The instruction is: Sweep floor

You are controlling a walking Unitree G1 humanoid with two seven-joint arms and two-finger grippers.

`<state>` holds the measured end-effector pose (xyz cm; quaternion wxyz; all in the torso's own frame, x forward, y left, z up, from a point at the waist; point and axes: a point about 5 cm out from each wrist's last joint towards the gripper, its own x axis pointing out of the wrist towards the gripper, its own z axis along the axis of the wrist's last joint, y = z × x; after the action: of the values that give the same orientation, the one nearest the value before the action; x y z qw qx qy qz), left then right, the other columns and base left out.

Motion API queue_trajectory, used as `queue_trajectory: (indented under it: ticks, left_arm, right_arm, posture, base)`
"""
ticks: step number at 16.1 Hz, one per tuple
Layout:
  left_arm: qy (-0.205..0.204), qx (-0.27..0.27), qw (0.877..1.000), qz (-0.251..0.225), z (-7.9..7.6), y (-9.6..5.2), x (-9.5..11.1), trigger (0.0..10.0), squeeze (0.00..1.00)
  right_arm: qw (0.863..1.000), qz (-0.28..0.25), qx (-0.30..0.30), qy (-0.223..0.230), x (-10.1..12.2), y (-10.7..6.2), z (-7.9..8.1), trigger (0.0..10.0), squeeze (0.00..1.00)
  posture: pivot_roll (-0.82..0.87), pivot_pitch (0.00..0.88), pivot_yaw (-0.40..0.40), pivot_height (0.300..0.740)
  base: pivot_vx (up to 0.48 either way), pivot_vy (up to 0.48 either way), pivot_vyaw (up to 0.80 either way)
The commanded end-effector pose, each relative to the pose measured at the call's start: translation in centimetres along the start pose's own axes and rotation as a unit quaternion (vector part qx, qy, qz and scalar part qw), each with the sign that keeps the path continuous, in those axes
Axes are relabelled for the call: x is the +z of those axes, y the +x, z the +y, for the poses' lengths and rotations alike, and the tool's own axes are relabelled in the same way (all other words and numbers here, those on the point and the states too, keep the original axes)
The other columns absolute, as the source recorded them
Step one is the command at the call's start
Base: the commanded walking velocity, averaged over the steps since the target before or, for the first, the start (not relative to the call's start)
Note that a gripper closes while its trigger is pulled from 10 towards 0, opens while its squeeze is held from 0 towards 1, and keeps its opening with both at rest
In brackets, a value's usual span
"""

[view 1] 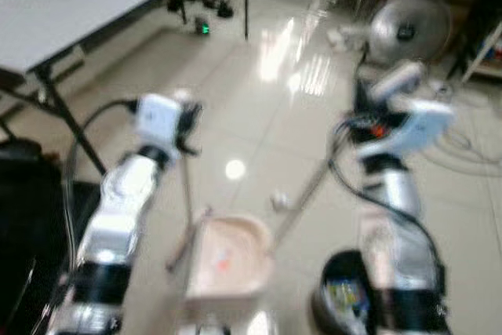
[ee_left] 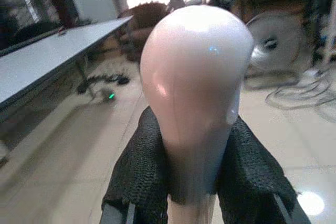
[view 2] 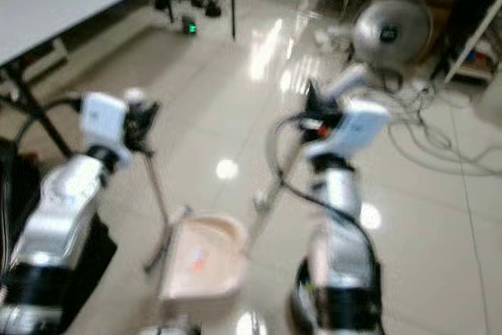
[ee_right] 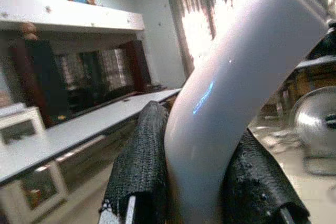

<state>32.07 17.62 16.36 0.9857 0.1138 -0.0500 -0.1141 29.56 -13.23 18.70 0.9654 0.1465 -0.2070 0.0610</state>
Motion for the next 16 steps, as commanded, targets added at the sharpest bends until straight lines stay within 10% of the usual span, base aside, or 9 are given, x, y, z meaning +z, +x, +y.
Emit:
queue_trajectory:
  ticks: [1, 16]
  left_arm:
    - [0.013, -0.004, 1.0, -0.022, -0.3, 0.1, 0.9, 10.0, 0.0]
    - [0.014, 0.013, 1.0, -0.011, 0.4, -1.0, -0.1, 10.0, 0.0]
  right_arm:
    - [1.0, -0.024, -0.01, -0.003, 1.1, 0.0, -0.8, 10.0, 0.0]
    - [1.0, -0.009, -0.021, 0.001, 0.4, 0.0, -1.2, 10.0, 0.0]
  posture:
    - [0.07, 0.062, 0.033, 0.74]
    - [0.08, 0.064, 0.013, 0.74]
  base:
    - [0.424, 0.0, 0.0]
    - [0.423, 0.0, 0.0]
